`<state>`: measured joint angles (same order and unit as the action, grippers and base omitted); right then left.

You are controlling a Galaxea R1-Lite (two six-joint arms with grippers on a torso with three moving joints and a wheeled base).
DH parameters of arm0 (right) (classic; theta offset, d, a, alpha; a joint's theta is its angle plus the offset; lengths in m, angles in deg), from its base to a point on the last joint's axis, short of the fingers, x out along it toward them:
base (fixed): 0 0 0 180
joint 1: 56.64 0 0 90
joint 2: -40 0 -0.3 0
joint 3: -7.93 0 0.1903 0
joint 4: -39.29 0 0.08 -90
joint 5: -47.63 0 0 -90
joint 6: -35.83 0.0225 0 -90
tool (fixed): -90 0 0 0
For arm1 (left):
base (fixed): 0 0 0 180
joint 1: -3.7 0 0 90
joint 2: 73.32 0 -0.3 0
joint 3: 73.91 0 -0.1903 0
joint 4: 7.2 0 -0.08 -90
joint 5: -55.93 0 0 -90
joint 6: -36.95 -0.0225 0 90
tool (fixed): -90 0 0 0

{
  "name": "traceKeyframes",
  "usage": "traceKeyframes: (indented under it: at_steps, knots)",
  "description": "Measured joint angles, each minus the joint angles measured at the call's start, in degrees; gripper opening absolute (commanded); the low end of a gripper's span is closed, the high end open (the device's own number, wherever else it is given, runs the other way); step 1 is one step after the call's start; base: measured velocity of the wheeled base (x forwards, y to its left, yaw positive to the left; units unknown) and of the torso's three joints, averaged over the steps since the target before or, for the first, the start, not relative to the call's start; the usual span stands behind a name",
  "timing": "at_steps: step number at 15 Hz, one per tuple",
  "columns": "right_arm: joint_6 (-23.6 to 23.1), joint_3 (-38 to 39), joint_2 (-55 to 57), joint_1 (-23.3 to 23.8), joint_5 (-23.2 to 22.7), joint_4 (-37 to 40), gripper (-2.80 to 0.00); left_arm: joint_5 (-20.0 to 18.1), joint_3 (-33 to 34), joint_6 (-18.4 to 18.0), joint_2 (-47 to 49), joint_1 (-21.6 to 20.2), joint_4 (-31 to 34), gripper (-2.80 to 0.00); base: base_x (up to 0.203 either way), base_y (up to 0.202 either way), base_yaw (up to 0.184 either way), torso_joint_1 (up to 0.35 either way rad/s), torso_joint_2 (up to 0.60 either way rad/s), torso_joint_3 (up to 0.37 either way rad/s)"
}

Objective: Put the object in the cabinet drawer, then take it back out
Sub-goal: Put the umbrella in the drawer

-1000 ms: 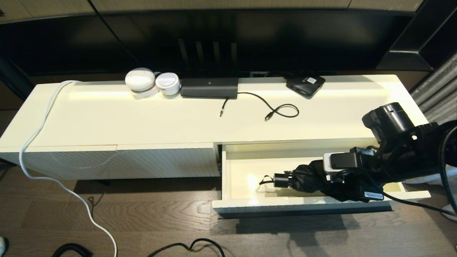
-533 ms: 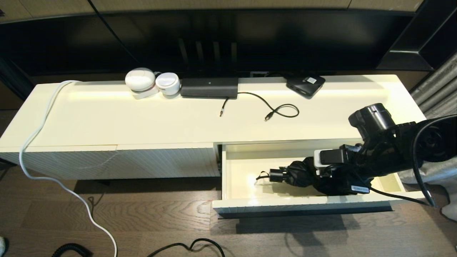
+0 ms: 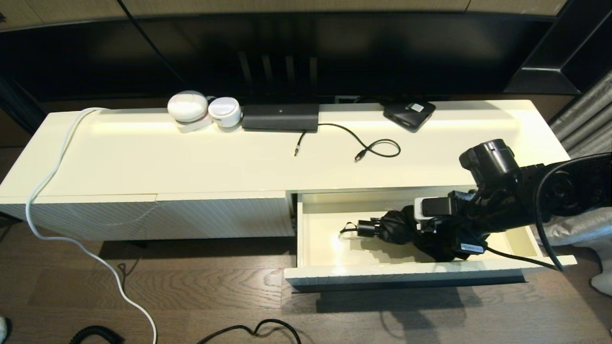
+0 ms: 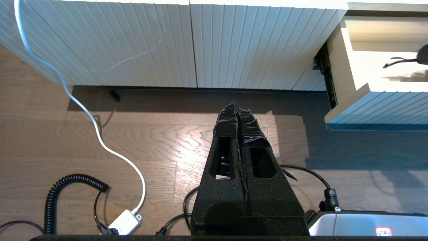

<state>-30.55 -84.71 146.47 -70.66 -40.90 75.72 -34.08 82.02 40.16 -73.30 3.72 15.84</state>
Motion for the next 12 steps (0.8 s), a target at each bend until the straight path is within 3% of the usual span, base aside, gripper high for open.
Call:
traceKeyframes:
  at_steps: [12]
  knots:
    - [0.83,0.02,-3.04,0.94,0.11,-2.63,0.0,-0.02,0.0,-0.02,0.0,0.02,0.0,-2.8,0.0,0.0,0.0,0.0,0.0,0.0]
